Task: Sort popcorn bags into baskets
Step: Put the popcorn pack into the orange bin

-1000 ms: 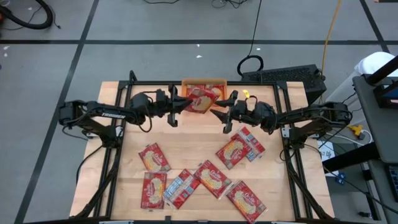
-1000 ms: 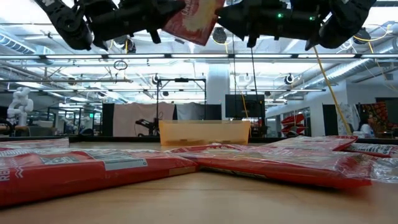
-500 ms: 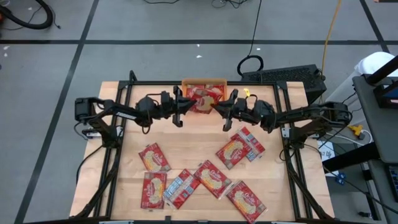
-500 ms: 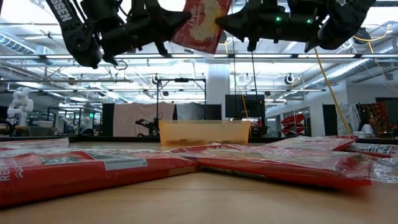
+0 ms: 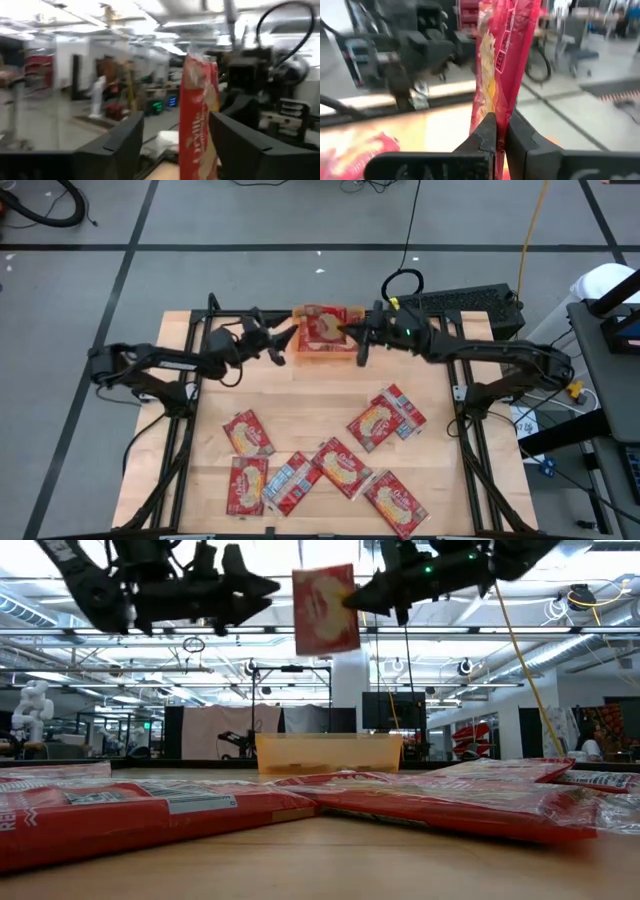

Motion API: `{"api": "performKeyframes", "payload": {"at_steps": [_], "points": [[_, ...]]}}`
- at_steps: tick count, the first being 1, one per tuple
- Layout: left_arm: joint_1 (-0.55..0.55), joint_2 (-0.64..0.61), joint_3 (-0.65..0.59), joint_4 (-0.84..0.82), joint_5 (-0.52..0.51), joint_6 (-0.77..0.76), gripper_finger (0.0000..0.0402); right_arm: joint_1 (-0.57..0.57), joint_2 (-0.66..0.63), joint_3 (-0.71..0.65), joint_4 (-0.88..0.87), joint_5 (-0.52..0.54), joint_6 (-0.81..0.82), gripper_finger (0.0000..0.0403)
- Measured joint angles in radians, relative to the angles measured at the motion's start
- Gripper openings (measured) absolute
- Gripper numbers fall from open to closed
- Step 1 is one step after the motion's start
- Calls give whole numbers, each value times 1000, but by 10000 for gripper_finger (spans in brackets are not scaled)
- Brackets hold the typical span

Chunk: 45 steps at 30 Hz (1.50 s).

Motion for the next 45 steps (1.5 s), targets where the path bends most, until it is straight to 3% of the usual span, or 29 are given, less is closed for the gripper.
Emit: {"api": "performKeyframes", "payload": {"at_steps": [5,10,17,23,36,45], "points": [[-9,-91,-81,-131,-36,-67,253,-156,21,77,-210,-73,-5,6],[-56,-92,-127,-134,-34,-112,236,-321,94,79,-182,-283,75,6],[-110,-93,-135,-126,-34,-97,196,-396,251,78,-125,-409,111,6],[-137,-93,-135,-130,-33,-83,173,-394,300,7,-18,-410,212,6],[-139,-93,-135,-129,-35,-74,163,-393,299,-100,-1,-326,228,10],[-125,-93,-135,-127,-43,-74,164,-393,298,-106,12,-263,231,89]]}}
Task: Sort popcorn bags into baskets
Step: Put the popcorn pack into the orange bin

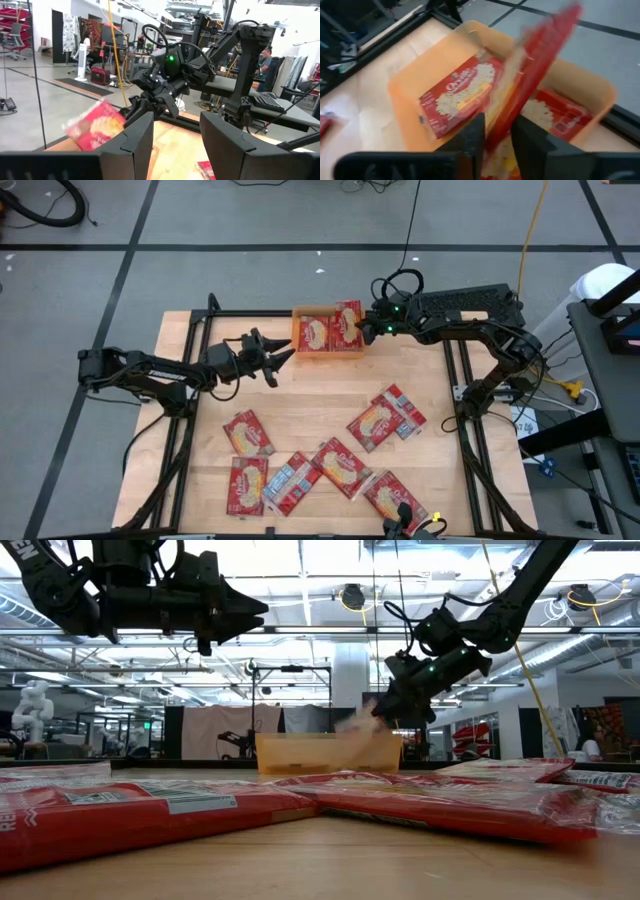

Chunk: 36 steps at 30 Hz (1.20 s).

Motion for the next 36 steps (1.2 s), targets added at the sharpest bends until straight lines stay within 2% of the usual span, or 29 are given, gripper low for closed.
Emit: {"api": "performKeyframes", "payload": {"at_steps": [9,16,22,26,32,36], "points": [[0,0,0,0,0,-8,164,1,-13,0,-2,42,-18,168],[-6,0,1,-35,0,12,164,71,-114,0,1,38,-57,175],[-16,0,1,-201,1,3,163,245,-191,0,-31,34,-179,167],[-51,0,1,-351,0,-34,164,376,-194,0,-46,34,-257,167],[-170,0,1,-559,-11,-143,163,514,-182,0,-71,37,-322,167],[-279,0,1,-683,-90,-211,164,560,-183,0,-97,38,-335,167]]}}
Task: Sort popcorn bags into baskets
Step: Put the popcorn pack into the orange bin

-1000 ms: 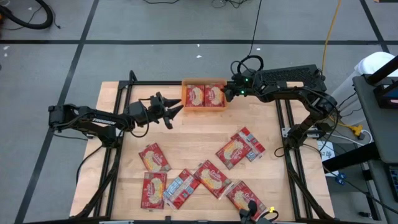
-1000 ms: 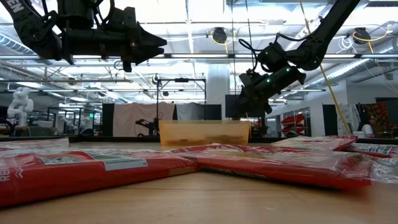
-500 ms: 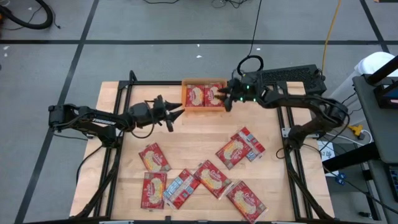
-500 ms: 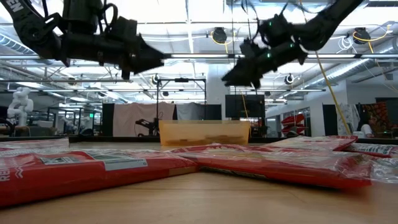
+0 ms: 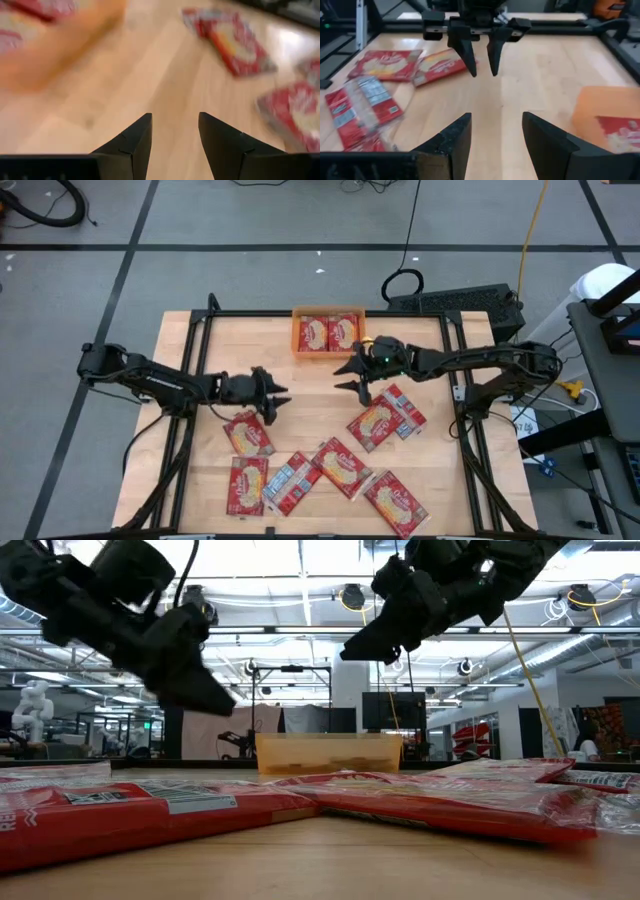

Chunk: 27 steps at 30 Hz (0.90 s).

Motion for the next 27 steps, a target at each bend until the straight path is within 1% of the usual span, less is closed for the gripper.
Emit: {"api": "performKeyframes", "payload": {"at_steps": [3,5,7,10,13,15,18,20,24,27], "points": [[-56,0,2,-94,-13,-28,164,22,0,-16,18,4,0,167],[-70,0,20,-210,-11,-68,164,32,0,-49,60,4,0,167],[-73,0,57,-362,-7,-100,171,38,0,-95,122,4,3,167],[-73,0,122,-597,-13,-106,193,44,0,-168,249,5,21,167],[-63,0,189,-777,-12,-112,224,44,0,-239,368,6,23,166],[-47,0,226,-877,32,-118,247,42,0,-269,442,12,25,166],[-28,0,245,-970,144,-102,275,42,0,-290,477,52,25,167],[-16,0,244,-1007,192,-83,287,42,0,-291,477,55,26,166],[27,0,242,-1086,196,-70,293,42,0,-291,477,55,26,166],[59,0,242,-1106,197,-44,285,42,0,-291,478,55,24,166]]}}
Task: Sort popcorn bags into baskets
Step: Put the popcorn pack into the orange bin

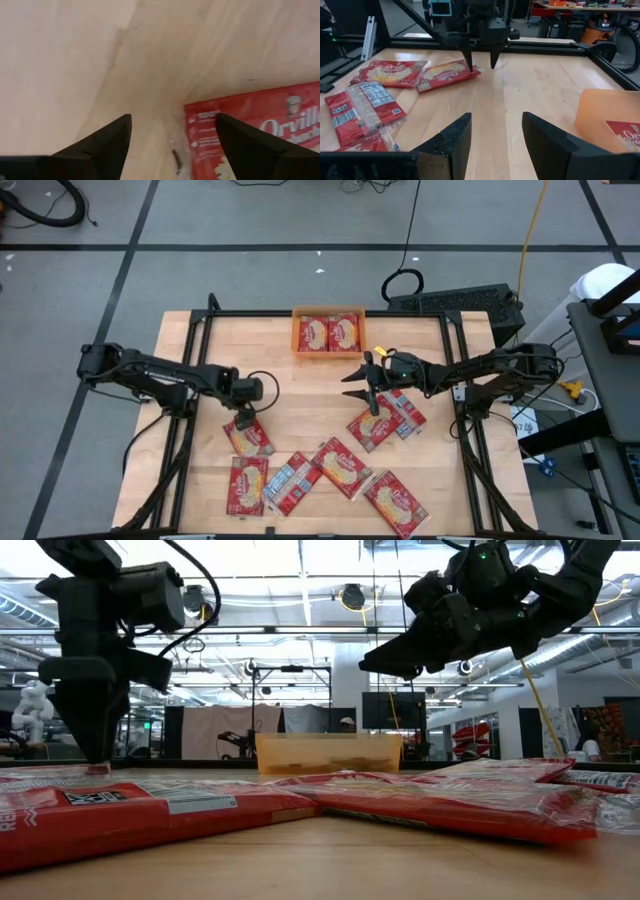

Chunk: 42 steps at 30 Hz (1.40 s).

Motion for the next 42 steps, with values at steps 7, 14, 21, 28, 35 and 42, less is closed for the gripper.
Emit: {"api": "performKeyframes", "payload": {"at_steps": [7,14,21,28,35,42], "points": [[79,0,0,1,83,104,257,0,0,0,0,0,-5,167],[87,0,-64,105,159,104,214,0,0,0,0,0,-4,166],[56,-3,-109,179,155,98,113,0,0,0,1,0,-4,166],[53,1,-38,186,63,182,11,1,0,1,49,48,39,166],[84,-14,107,183,-84,264,5,2,0,2,95,165,64,166],[122,-115,204,275,-182,308,4,27,0,2,112,244,33,167]]}}
